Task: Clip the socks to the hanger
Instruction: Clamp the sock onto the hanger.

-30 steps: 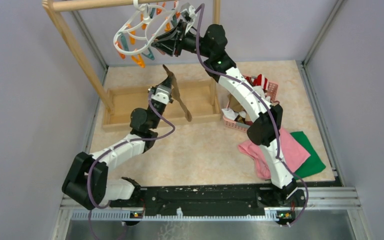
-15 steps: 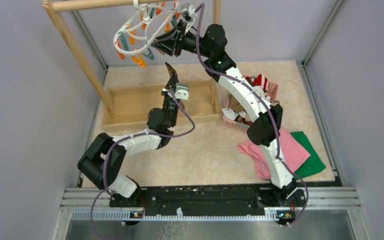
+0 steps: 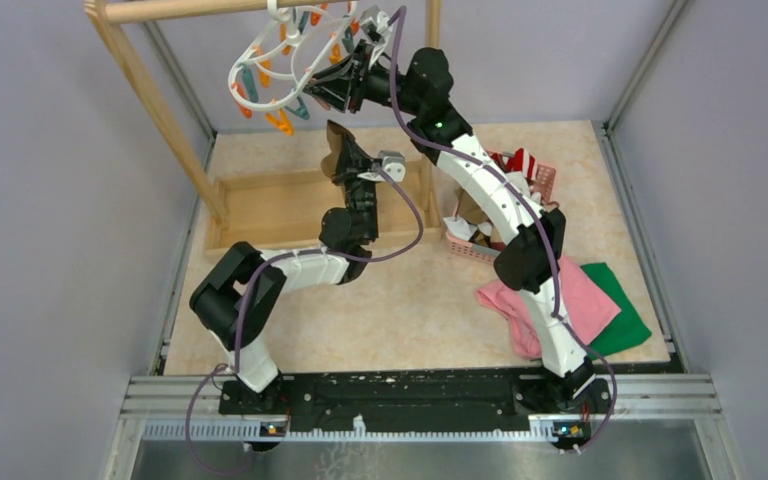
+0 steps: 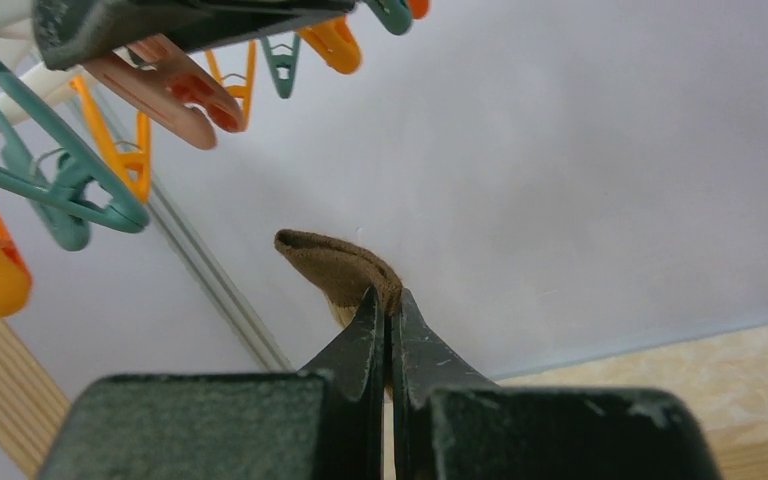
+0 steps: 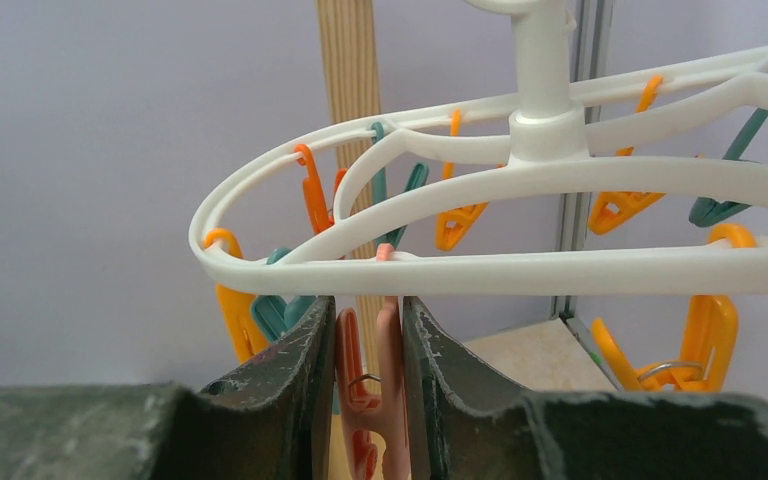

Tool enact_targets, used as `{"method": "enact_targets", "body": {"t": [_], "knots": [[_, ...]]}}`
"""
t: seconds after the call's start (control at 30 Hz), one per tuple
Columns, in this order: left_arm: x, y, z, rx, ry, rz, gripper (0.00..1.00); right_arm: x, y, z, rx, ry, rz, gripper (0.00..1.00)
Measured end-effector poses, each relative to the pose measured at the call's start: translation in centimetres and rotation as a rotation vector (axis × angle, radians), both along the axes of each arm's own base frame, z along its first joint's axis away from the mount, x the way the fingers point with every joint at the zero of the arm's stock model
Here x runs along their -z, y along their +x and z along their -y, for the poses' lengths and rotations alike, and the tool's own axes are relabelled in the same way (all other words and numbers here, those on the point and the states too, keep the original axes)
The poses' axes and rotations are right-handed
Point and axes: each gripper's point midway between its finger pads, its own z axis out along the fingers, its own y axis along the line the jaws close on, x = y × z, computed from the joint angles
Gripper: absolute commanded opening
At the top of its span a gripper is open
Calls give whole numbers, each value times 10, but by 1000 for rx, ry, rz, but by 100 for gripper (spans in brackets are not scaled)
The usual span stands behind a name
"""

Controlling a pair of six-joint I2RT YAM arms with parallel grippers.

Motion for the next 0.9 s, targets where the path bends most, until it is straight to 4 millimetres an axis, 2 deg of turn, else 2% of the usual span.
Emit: {"method": "enact_targets", "body": {"t": [0.13,0.57,0.9], "knots": [[-14,0,-5,-27,-40,22,0,-1,0,1,6,-5,5,9],[-34,-6,-6,51,-172,32,0,-1,0,1,9,-11,11,8],[-34,-2,0,71,-170,1,0,-1,0,2,11,-13,20,8]]}}
